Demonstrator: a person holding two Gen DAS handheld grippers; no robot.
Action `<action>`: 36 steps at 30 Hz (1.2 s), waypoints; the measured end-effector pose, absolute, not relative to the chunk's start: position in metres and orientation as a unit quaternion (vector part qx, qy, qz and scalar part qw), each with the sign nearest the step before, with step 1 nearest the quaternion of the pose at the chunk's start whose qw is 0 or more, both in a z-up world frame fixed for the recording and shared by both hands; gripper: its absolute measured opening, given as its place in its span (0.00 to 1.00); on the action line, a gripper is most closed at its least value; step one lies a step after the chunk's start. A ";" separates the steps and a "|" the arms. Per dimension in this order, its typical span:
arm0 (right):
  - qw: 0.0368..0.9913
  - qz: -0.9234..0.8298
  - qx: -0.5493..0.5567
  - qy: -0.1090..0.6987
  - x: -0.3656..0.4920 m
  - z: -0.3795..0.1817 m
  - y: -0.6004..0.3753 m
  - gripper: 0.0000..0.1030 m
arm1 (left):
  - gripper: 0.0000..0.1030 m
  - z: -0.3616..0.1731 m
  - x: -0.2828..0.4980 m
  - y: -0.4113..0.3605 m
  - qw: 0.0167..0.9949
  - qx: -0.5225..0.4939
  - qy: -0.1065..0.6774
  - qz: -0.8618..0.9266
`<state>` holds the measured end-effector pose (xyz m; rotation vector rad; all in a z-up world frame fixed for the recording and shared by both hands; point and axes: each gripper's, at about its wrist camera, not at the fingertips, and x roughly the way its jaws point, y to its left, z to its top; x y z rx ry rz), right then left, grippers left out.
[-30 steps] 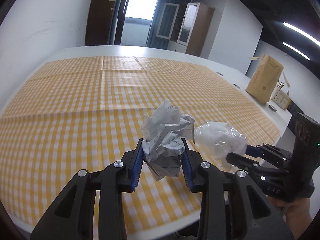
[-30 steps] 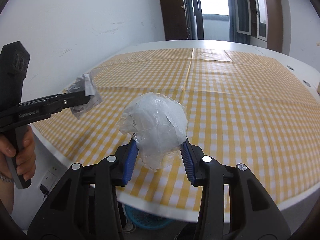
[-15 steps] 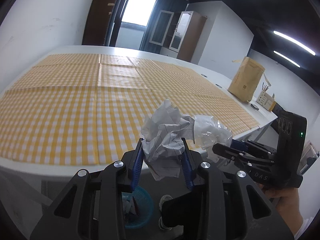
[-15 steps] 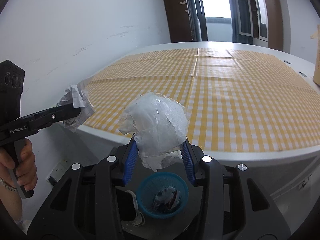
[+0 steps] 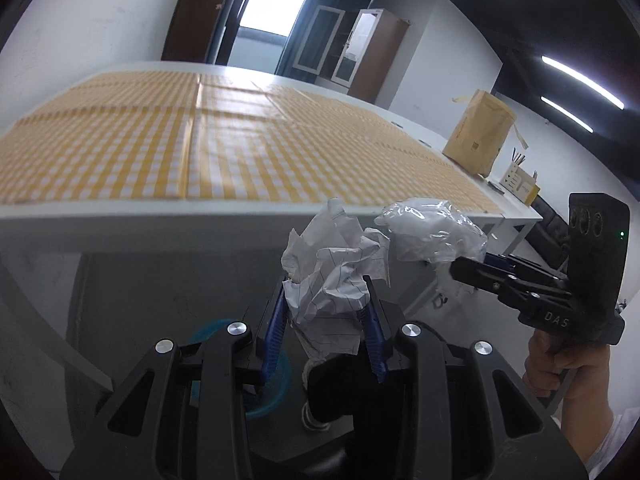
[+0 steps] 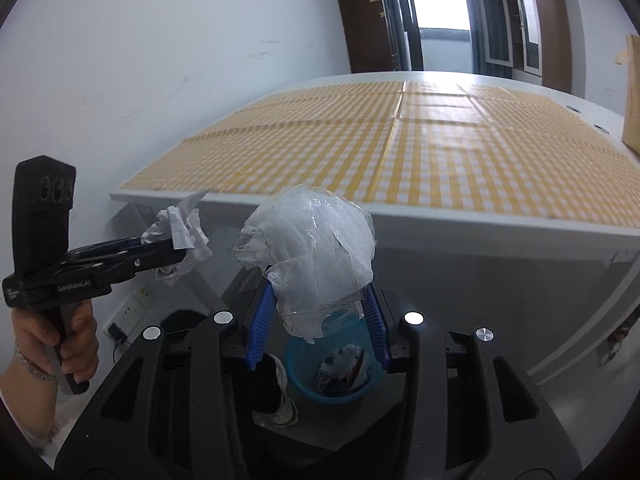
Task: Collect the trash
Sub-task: 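Carry the crumpled paper and plastic bag down over the blue wastebasket with both tools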
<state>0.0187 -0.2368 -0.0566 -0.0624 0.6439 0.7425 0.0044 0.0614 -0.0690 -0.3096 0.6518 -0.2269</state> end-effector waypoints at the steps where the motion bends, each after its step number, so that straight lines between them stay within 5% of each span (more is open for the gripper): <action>1: 0.879 0.357 -0.034 0.314 0.015 -0.062 -0.237 0.38 | 0.33 -0.076 0.003 0.062 0.927 -0.155 0.322 -0.112; 25: 0.820 0.312 -0.065 0.475 0.053 -0.223 -0.197 0.38 | 0.33 -0.226 0.038 0.083 0.863 -0.221 0.447 -0.075; 36: 0.774 0.295 0.001 0.561 0.096 -0.291 -0.188 0.38 | 0.33 -0.279 0.084 0.100 0.834 -0.244 0.494 -0.026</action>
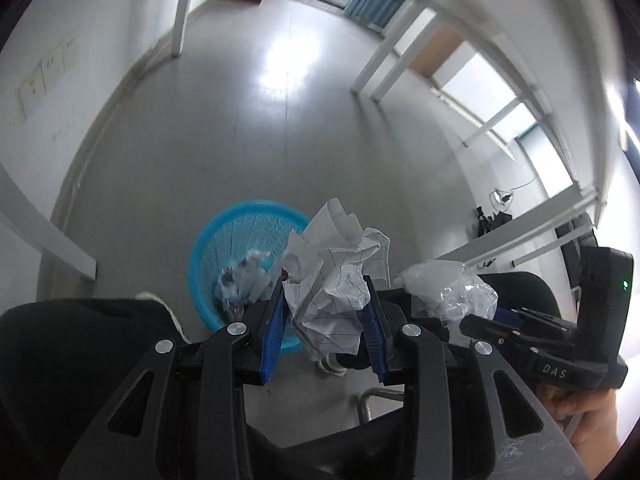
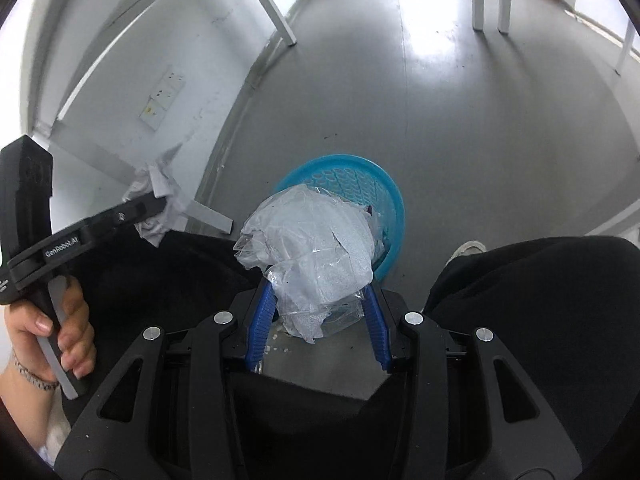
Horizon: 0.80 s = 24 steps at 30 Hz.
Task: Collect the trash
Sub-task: 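Carry the crumpled paper and plastic bag down over the blue wastebasket with both tools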
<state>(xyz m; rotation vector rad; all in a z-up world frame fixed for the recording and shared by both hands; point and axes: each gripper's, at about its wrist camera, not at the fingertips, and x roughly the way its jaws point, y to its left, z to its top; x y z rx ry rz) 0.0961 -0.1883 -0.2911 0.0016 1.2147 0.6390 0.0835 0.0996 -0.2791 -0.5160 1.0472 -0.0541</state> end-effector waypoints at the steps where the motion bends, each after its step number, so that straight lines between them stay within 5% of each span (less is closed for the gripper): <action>1: 0.773 0.292 0.001 0.563 0.100 -0.295 -0.186 0.38 | 0.33 -0.284 0.089 0.100 0.829 -0.247 0.501 -0.023; 24: 0.696 0.251 -0.010 0.672 0.203 -0.420 -0.117 0.38 | 0.34 -0.398 0.188 0.135 0.714 -0.348 0.603 0.075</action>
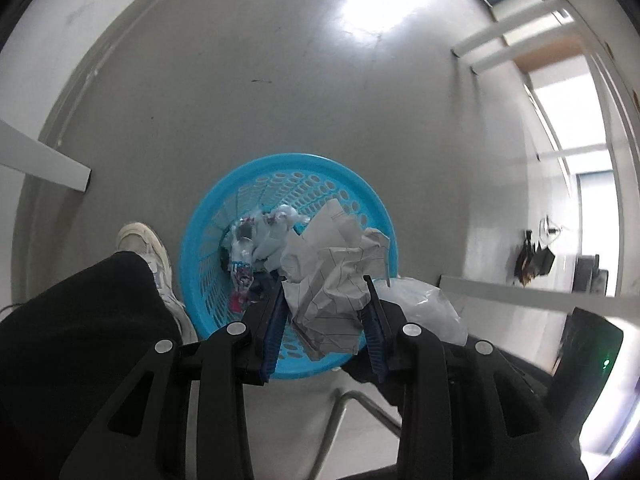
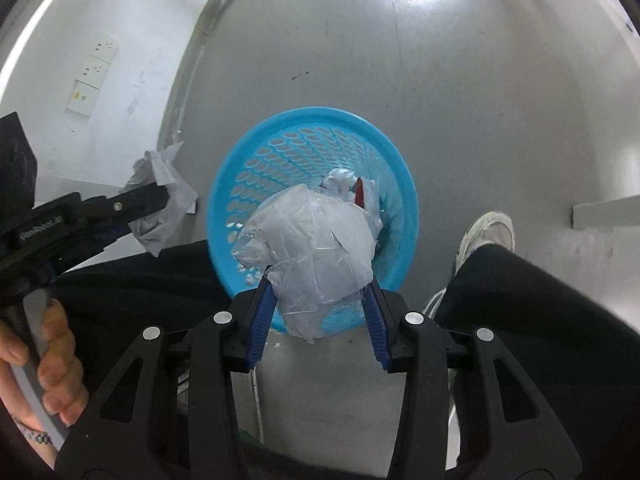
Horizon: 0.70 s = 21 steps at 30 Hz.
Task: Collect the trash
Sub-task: 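Carry the crumpled paper and plastic bag down over the blue wastebasket with both tools, then open both tools to drop the paper and plastic bag into the wastebasket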
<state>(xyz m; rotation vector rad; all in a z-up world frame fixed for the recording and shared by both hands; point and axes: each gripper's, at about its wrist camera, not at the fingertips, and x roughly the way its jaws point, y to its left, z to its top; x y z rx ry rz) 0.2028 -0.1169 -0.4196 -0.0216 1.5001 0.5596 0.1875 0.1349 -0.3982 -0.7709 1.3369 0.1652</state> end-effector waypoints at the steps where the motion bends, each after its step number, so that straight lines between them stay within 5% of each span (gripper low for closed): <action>1: 0.694 0.250 -0.010 0.675 0.205 -0.423 -0.117 0.38 | 0.34 -0.400 0.190 0.135 0.712 -0.348 0.604 0.078; 5: 0.679 0.244 -0.004 0.692 0.216 -0.442 -0.110 0.44 | 0.36 -0.409 0.195 0.140 0.703 -0.367 0.604 0.081; 9: 0.672 0.250 -0.006 0.697 0.219 -0.452 -0.107 0.55 | 0.71 -0.410 0.199 0.146 0.709 -0.383 0.587 0.077; 21: 0.717 0.245 -0.061 0.649 0.198 -0.414 -0.113 0.66 | 0.71 -0.370 0.184 0.138 0.756 -0.306 0.574 0.077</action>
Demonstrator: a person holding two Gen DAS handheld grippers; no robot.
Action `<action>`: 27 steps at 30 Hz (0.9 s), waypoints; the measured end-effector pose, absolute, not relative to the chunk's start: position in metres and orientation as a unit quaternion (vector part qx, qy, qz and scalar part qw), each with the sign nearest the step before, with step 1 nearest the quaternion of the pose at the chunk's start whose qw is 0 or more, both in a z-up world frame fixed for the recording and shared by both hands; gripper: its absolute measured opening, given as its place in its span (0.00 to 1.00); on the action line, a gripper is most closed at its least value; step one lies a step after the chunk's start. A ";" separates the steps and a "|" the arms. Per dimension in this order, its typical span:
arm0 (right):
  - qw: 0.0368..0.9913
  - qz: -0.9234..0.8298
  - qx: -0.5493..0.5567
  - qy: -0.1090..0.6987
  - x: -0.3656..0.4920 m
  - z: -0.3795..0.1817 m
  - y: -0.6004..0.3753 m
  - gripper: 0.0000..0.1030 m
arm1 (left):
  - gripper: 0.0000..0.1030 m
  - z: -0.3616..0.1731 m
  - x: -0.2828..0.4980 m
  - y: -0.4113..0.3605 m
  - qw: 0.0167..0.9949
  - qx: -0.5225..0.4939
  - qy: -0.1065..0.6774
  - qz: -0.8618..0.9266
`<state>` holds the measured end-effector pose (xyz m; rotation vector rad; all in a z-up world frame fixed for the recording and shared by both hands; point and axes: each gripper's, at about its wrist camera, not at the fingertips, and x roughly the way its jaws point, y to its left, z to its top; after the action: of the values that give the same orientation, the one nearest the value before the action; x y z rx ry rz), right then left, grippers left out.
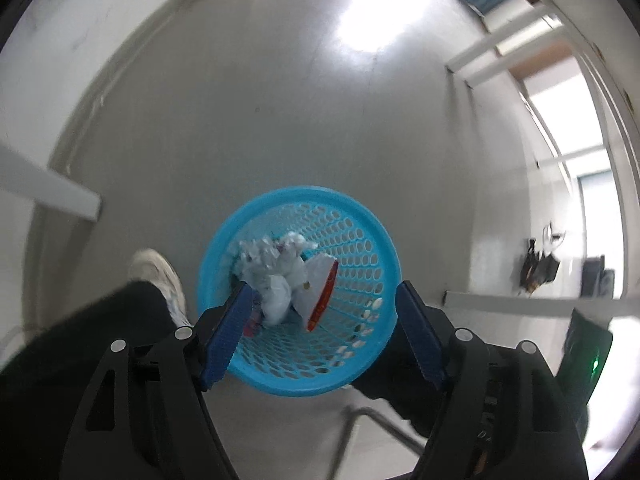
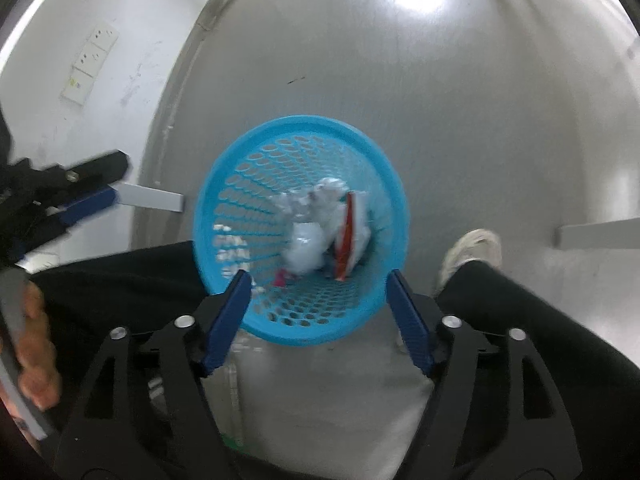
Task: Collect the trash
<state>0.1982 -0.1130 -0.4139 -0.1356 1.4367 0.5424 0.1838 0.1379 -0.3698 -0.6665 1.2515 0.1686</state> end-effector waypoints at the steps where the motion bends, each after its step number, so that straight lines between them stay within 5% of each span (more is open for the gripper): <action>1: 0.722 0.245 -0.068 0.643 0.195 -0.409 -0.116 0.66 | 0.71 -0.362 0.181 0.136 0.764 -0.289 0.571 0.075; 10: 0.746 0.264 -0.065 0.608 0.171 -0.362 -0.141 0.71 | 0.74 -0.321 0.143 0.121 0.796 -0.237 0.556 0.037; 20: 0.765 0.286 -0.058 0.574 0.123 -0.306 -0.175 0.89 | 0.94 -0.283 0.085 0.090 0.814 -0.218 0.538 0.031; 27: 0.771 0.299 -0.046 0.561 0.110 -0.295 -0.179 0.92 | 0.94 -0.281 0.081 0.076 0.824 -0.163 0.542 0.039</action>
<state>0.1104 -0.1791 -0.2953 -0.1001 1.2163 0.6479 0.0810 0.0756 -0.2815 -0.3468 1.1525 0.0822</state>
